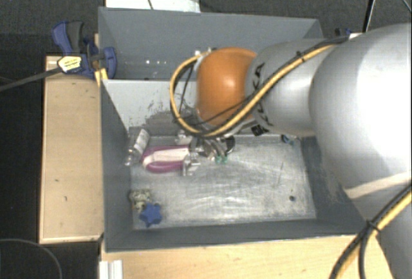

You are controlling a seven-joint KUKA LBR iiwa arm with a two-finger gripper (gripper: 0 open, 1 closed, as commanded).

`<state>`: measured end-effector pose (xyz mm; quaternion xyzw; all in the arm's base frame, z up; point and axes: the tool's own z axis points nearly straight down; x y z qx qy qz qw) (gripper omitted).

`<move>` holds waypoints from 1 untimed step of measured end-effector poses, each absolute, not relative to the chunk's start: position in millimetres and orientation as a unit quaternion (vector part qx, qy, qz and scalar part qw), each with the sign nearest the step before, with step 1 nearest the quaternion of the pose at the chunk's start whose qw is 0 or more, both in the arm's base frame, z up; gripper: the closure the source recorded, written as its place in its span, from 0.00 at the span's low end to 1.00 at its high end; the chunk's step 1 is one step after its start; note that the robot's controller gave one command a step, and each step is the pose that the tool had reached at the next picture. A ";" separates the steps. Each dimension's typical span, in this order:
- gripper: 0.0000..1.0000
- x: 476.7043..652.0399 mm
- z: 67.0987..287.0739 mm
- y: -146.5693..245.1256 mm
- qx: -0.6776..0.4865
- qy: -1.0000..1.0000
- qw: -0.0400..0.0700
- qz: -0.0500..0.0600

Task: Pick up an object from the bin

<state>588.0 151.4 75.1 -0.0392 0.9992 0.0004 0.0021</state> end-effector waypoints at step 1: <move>1.00 559.5 214.4 150.1 -0.050 0.999 0.004 0.001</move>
Offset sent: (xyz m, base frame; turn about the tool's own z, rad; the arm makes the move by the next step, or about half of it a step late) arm -0.0301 -0.0014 0.1344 -0.0308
